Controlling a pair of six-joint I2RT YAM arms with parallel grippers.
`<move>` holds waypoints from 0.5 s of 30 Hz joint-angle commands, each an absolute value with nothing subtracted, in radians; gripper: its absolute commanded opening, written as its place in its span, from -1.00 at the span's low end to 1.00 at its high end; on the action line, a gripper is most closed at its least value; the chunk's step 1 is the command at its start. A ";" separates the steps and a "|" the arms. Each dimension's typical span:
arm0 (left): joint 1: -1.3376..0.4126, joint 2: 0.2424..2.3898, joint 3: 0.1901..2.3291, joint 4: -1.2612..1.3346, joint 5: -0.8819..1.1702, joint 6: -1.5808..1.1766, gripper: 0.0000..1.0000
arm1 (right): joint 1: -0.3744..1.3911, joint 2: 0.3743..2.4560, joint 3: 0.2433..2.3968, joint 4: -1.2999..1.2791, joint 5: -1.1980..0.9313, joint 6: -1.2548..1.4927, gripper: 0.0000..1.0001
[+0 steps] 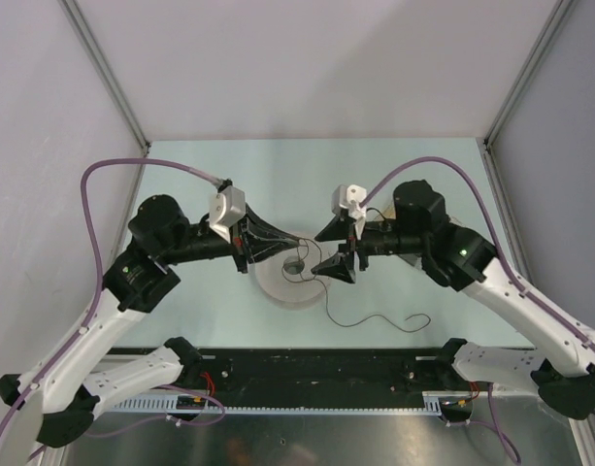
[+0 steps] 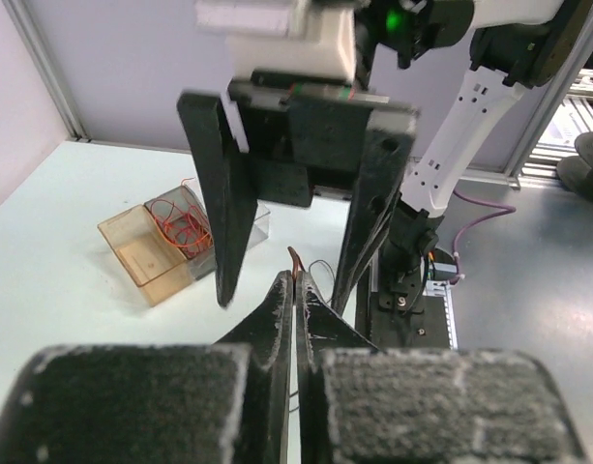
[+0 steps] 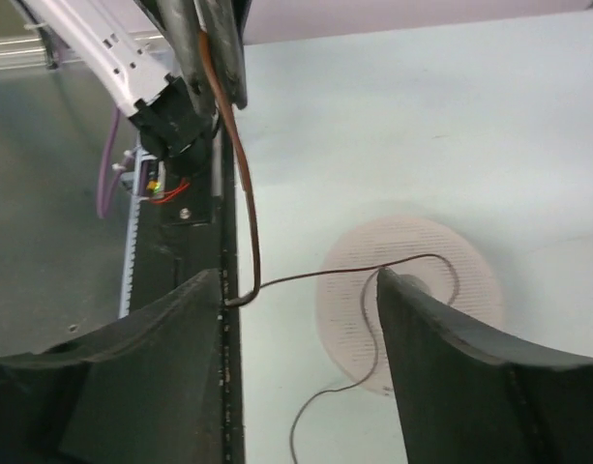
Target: Wrap the cables
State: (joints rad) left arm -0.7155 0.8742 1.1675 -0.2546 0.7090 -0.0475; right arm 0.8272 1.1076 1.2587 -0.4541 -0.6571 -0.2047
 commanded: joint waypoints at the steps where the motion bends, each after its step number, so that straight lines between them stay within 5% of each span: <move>1: -0.707 0.867 1.139 -0.204 0.703 -0.110 -1.00 | 0.827 1.005 1.271 -0.437 -0.528 -0.281 0.49; 8: -0.704 0.885 1.123 -0.204 0.709 -0.149 -1.00 | 0.846 0.969 1.283 -0.379 -0.481 -0.329 0.56; 15: -0.705 0.907 1.138 -0.203 0.728 -0.172 -1.00 | 0.903 1.032 1.291 -0.348 -0.458 -0.369 0.11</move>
